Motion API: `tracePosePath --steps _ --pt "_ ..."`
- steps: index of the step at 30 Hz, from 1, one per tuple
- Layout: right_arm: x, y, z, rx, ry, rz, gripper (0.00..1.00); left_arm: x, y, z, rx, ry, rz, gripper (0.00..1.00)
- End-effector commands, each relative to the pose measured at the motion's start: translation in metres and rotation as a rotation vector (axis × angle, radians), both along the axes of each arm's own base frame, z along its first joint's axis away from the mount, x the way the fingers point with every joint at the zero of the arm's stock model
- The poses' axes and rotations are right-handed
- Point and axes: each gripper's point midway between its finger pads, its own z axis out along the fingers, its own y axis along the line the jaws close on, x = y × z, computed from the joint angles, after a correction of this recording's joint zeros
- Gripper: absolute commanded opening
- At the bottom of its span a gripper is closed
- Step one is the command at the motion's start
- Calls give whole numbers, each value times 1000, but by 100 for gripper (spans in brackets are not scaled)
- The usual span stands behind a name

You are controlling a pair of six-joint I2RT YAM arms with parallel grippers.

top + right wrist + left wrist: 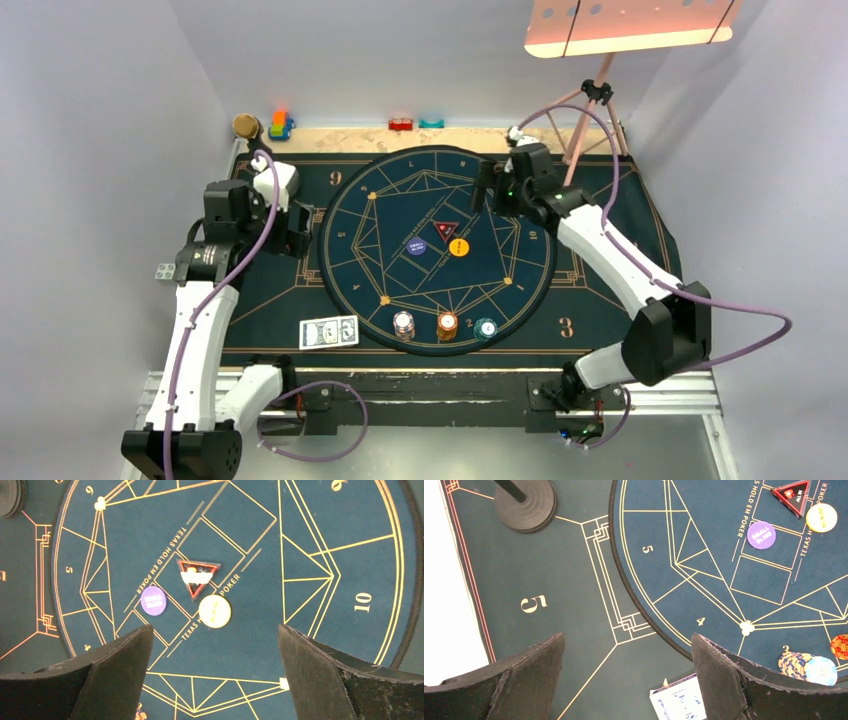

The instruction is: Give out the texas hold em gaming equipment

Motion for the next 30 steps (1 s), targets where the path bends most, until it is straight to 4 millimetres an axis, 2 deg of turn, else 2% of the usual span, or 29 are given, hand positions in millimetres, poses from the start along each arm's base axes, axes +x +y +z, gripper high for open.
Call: tracePosePath --steps 1,3,4,5,6,7,9,12,14,16,20,23,26,30 --pt "4 -16 57 -170 -178 -158 98 4 -4 -7 -27 7 -8 100" --pt "-1 -15 52 0 -120 -250 98 4 -6 -11 -27 18 -21 100" --pt "0 -9 48 97 -89 -213 96 4 -8 -13 -32 18 -31 100" --pt "-1 -1 44 166 -64 -150 88 4 -9 -15 -35 18 -40 100" --pt "0 1 40 161 -61 -134 81 5 -9 -18 -32 22 -39 100" --pt "0 2 38 104 -71 -161 77 5 -9 -20 -31 32 -40 100" --pt "-3 8 31 -69 -78 -193 79 5 -9 -26 -29 63 -49 100" --pt "-4 35 14 -208 -18 -120 92 4 -13 -34 -42 87 -69 100" --pt "-9 51 1 -307 61 -73 93 6 -12 -38 -41 94 -63 100" --pt "-16 76 -12 -393 60 27 92 9 -7 -43 -20 94 -39 100" --pt "-35 137 -34 -373 32 238 91 9 -3 -56 -12 103 -14 100" --pt "-40 164 -54 -308 69 316 90 9 -3 -60 -23 85 -1 100" --pt "-40 175 -72 -303 96 332 89 9 -2 -62 -20 78 8 100" --pt "-36 179 -90 -324 105 336 90 8 -3 -64 -21 72 6 100"
